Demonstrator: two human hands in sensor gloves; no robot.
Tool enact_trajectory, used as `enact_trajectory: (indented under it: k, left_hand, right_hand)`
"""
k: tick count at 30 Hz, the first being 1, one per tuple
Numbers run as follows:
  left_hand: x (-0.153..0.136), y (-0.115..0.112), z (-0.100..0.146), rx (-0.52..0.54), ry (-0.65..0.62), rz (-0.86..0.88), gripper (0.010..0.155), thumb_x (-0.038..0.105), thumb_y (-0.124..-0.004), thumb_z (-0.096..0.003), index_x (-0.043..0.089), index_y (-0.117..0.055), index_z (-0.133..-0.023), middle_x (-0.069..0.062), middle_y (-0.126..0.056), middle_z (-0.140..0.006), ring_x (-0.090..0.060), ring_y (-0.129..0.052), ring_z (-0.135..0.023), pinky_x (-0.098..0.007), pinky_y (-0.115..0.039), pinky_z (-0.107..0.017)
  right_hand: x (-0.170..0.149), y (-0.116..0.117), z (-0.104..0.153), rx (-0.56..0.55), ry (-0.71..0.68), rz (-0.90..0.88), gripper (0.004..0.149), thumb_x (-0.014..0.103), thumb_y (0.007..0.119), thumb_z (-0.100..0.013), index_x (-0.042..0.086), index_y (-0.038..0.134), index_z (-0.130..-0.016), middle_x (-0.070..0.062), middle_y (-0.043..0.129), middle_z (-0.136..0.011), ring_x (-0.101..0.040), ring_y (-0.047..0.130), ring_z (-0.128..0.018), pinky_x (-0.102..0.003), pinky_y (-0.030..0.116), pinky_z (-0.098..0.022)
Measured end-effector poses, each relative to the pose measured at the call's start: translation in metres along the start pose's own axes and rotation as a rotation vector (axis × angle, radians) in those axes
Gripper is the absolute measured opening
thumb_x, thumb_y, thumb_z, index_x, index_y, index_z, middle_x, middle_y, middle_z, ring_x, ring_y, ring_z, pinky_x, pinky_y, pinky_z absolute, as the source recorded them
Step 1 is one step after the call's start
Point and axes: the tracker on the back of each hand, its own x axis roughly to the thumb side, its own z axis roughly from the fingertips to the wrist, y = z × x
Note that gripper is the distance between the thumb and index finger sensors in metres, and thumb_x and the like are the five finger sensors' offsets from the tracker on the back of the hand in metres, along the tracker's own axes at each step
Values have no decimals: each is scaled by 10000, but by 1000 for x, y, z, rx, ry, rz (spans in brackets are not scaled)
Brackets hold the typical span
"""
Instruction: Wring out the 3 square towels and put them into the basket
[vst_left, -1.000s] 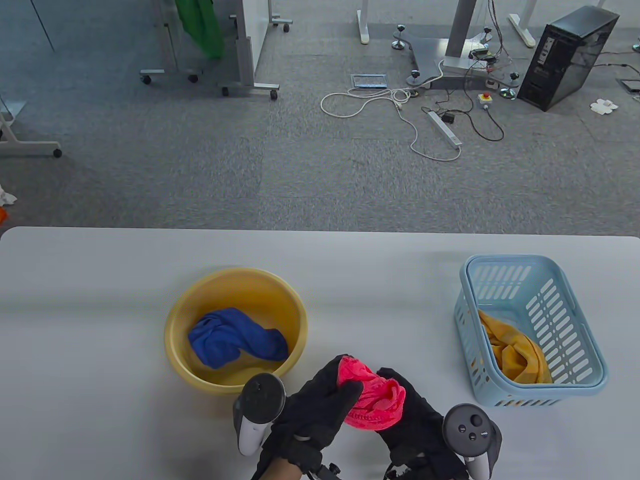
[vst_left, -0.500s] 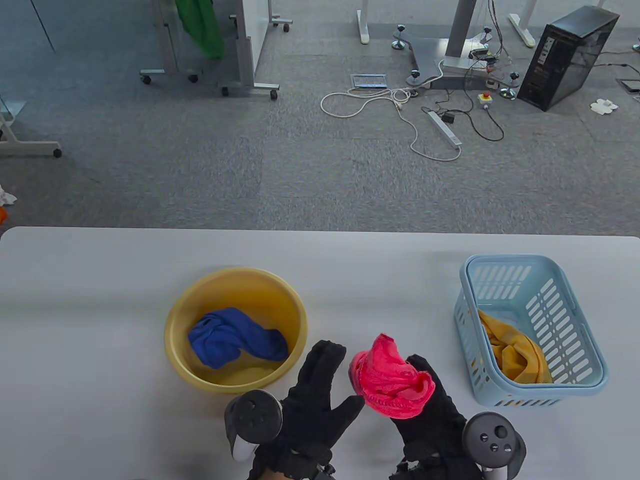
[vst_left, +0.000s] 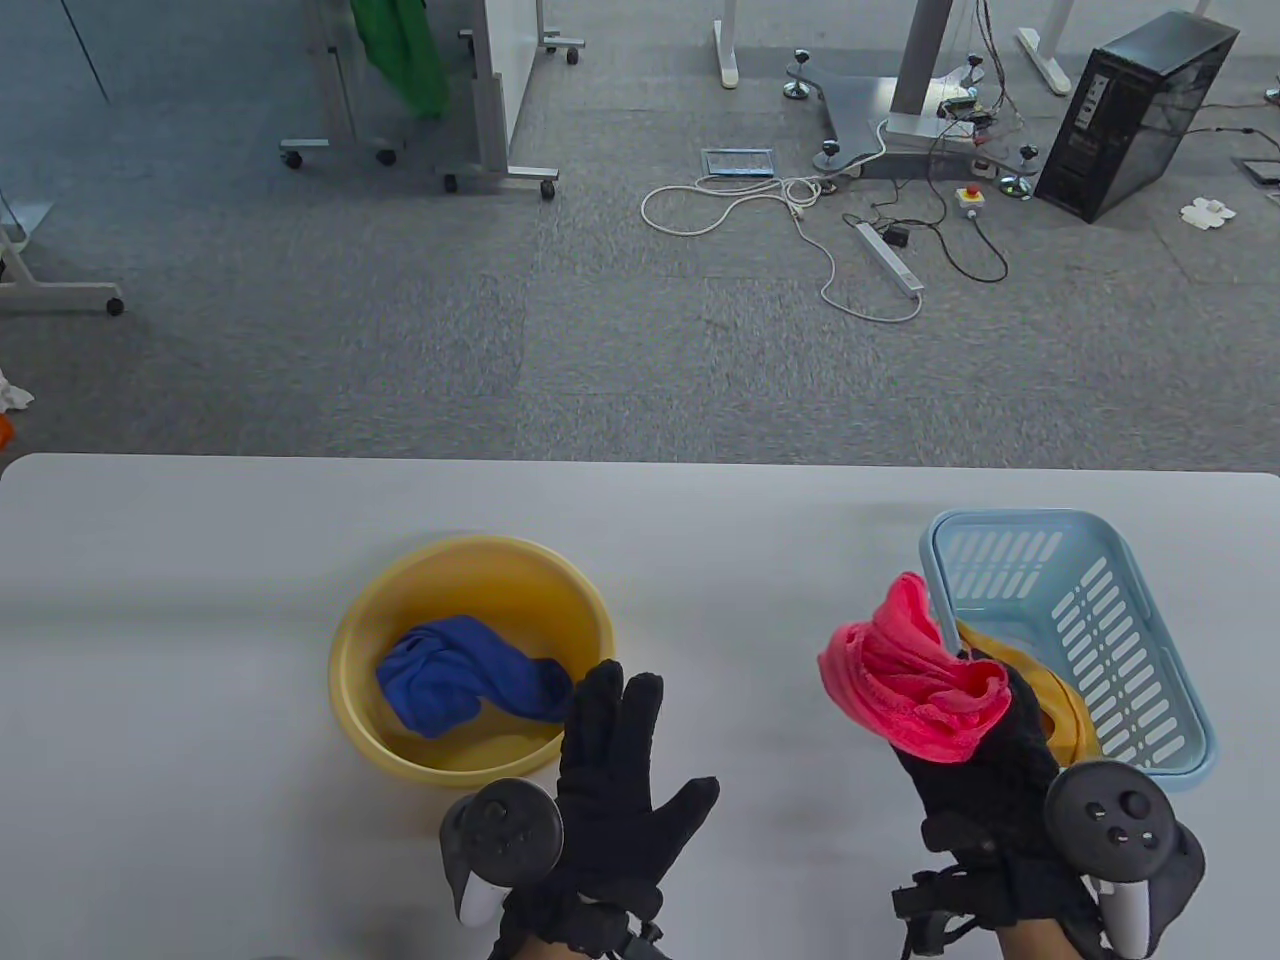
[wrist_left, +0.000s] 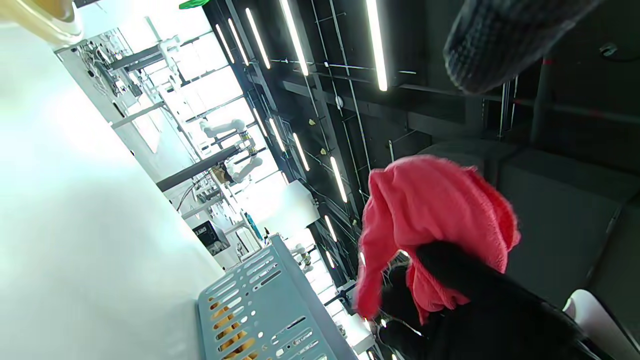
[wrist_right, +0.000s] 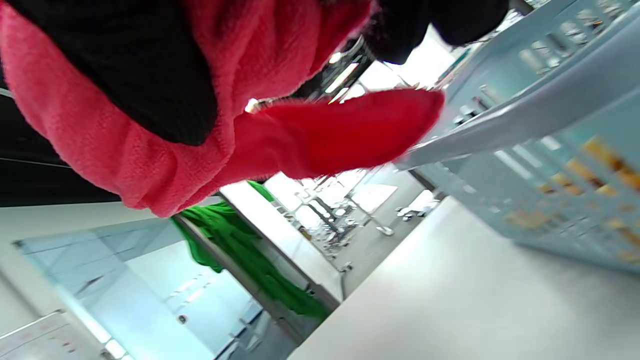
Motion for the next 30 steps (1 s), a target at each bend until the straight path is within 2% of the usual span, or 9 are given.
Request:
enact_trajectory:
  k: [5, 10, 20, 24, 27, 30]
  left_hand:
    - [0, 2, 2, 5, 31, -76, 892, 656, -804, -553, 366, -253, -1191, -108, -13, -1196, -436, 29, -1090, -764, -99, -647]
    - [-1, 3, 3, -5, 54, -79, 887, 647, -808, -557, 357, -261, -1194, -114, -14, -1195, -434, 37, -1086, -762, -82, -641]
    - [-5, 4, 2, 1, 70, -51, 876, 638, -807, -559, 345, -281, -1196, -125, -31, -1197, -437, 26, -1087, -763, -92, -644]
    - [-5, 4, 1, -1, 70, -55, 878, 638, -807, -559, 343, -280, -1197, -125, -34, -1197, -437, 24, -1087, -763, -93, -645]
    - [-6, 3, 0, -9, 68, -53, 878, 640, -808, -558, 345, -283, -1197, -124, -36, -1199, -437, 23, -1089, -763, -94, -645]
    - [-7, 4, 1, -4, 74, -54, 878, 638, -810, -557, 344, -285, -1196, -125, -37, -1199, -437, 25, -1088, -763, -93, -645]
  right_hand:
    - [-22, -16, -19, -41, 158, 42, 879, 468, 961, -488, 156, 423, -1108, -269, 255, -1127, -588, 298, -996, -721, 341, -733]
    - [-45, -25, -30, -118, 283, 50, 874, 481, 950, -492, 152, 421, -1104, -264, 232, -1126, -584, 264, -996, -725, 309, -731]
    - [-74, -55, -32, -305, 382, -58, 850, 507, 898, -532, 166, 365, -1099, -230, 209, -1128, -551, 246, -1011, -716, 292, -741]
    - [-84, -54, -33, -307, 429, 11, 856, 463, 909, -533, 135, 355, -1096, -240, 198, -1121, -559, 232, -998, -694, 271, -743]
    - [-85, -46, -37, -281, 445, 8, 885, 406, 916, -528, 99, 312, -1098, -259, 136, -1104, -566, 136, -974, -670, 185, -731]
    - [-84, -41, -39, -253, 456, 90, 985, 443, 922, -516, 97, 217, -1109, -278, 53, -1085, -578, 62, -951, -698, 138, -697]
